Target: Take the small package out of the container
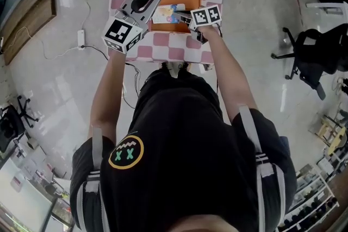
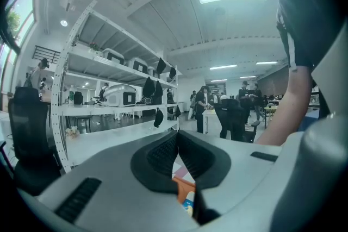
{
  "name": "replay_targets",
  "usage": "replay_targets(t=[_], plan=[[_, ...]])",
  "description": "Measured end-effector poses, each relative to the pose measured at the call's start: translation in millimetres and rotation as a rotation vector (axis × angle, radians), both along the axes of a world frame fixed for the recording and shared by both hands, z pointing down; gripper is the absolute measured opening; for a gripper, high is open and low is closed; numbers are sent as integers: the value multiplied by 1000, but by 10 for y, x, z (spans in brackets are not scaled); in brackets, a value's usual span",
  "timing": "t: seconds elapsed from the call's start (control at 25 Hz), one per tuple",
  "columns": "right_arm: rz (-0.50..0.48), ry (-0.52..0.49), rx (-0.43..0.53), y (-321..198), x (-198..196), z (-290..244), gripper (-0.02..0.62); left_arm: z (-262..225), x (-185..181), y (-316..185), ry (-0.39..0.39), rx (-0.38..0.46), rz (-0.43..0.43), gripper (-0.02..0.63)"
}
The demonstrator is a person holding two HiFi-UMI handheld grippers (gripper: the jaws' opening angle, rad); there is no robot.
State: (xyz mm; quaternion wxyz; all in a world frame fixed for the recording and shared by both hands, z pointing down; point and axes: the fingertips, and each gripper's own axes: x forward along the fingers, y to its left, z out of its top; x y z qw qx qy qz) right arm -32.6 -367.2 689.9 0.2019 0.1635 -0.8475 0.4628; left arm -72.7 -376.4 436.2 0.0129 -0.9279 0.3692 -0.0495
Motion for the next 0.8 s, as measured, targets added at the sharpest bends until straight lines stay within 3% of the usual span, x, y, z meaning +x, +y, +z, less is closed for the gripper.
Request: replay_targets(t=[0.8], plan=[[69, 0, 737, -375, 218, -1998, 21, -231, 92, -16, 6, 53, 28, 20]])
